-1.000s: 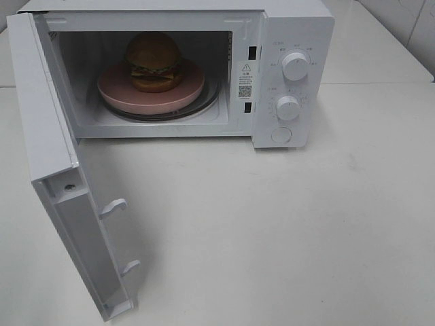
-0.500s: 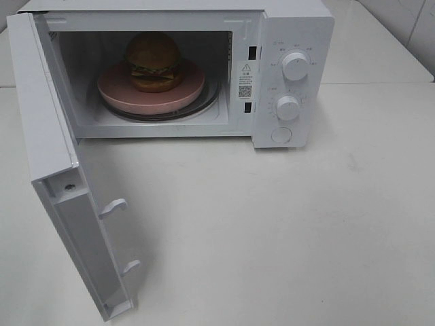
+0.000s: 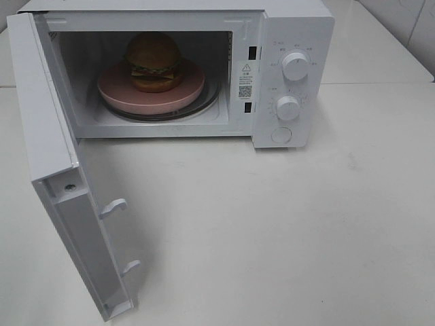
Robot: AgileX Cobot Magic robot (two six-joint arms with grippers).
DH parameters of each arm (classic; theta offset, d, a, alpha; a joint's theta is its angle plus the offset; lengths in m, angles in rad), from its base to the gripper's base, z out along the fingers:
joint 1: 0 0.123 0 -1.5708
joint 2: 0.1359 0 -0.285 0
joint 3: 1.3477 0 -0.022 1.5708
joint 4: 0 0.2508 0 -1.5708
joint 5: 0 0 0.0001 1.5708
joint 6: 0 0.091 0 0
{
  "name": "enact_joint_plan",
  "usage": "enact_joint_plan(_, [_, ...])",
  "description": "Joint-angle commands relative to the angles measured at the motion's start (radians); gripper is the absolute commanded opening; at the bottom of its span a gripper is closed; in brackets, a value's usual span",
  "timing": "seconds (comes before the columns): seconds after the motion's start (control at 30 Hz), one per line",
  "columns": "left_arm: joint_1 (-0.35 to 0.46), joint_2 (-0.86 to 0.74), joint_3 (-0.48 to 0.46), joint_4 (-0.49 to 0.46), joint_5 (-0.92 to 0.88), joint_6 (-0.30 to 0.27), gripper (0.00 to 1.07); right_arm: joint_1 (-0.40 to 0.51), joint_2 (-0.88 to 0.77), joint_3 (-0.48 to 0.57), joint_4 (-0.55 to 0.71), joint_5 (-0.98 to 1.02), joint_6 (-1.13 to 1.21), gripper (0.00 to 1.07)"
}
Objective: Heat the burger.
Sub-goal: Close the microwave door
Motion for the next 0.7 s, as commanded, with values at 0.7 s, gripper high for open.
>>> enact_joint_plan(0.7, [-0.003,-0.019,0.003,-0.003,-0.003,-0.001,1.02,-0.006,-0.026,0.002,-0.007,-0.009,0.018,0.76])
